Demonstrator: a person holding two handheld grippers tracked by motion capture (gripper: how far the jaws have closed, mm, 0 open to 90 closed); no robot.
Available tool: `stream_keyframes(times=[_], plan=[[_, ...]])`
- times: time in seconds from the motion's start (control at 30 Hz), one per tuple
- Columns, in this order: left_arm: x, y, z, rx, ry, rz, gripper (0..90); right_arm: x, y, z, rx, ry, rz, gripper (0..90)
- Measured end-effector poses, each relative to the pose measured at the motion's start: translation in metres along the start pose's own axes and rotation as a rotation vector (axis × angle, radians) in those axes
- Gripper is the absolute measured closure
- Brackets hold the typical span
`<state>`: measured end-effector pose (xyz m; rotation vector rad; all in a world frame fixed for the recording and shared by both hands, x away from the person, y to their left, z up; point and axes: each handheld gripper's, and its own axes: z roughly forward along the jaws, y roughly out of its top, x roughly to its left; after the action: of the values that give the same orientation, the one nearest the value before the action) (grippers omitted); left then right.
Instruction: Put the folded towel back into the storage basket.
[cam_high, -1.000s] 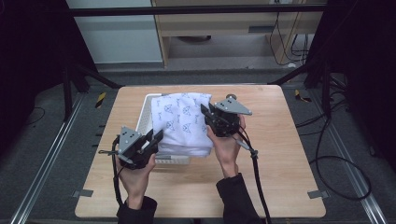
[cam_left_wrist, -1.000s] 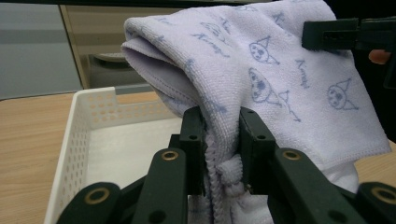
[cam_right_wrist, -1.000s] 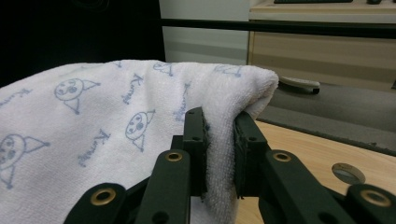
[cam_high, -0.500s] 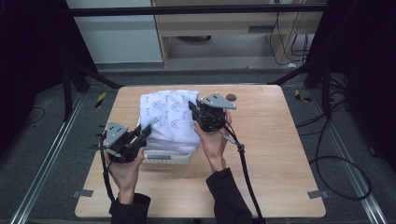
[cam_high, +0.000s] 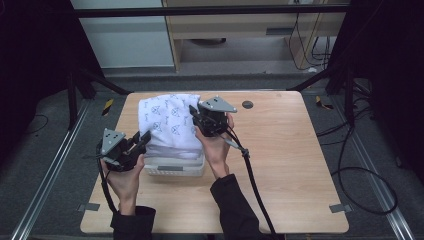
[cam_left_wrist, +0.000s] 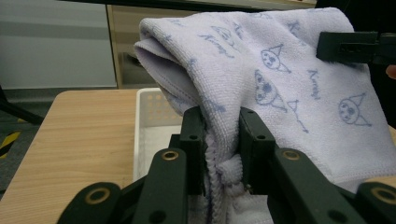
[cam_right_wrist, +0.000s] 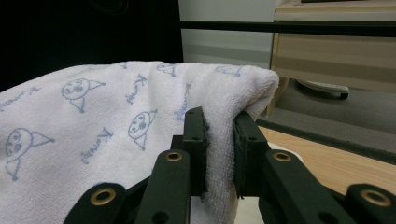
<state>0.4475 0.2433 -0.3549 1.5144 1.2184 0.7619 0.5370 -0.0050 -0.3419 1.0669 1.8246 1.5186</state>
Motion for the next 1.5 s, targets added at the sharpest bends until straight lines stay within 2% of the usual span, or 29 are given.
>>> stream_keyframes(times=[0.27, 0.6, 0.9, 1.5], plan=[[0.009, -0.006, 0.012, 0.024, 0.020, -0.006, 73.1, 0.000, -0.008, 0.016, 0.023, -0.003, -0.001, 77.8], [0.014, -0.015, 0.029, 0.068, 0.034, -0.012, 73.1, -0.006, -0.020, 0.033, 0.070, -0.006, -0.003, 77.6], [0.016, -0.024, 0.045, 0.112, 0.042, 0.003, 73.0, -0.016, -0.037, 0.047, 0.112, -0.006, 0.027, 77.5], [0.020, -0.045, 0.066, 0.188, 0.042, 0.002, 72.9, -0.024, -0.061, 0.063, 0.190, -0.025, 0.040, 77.1]])
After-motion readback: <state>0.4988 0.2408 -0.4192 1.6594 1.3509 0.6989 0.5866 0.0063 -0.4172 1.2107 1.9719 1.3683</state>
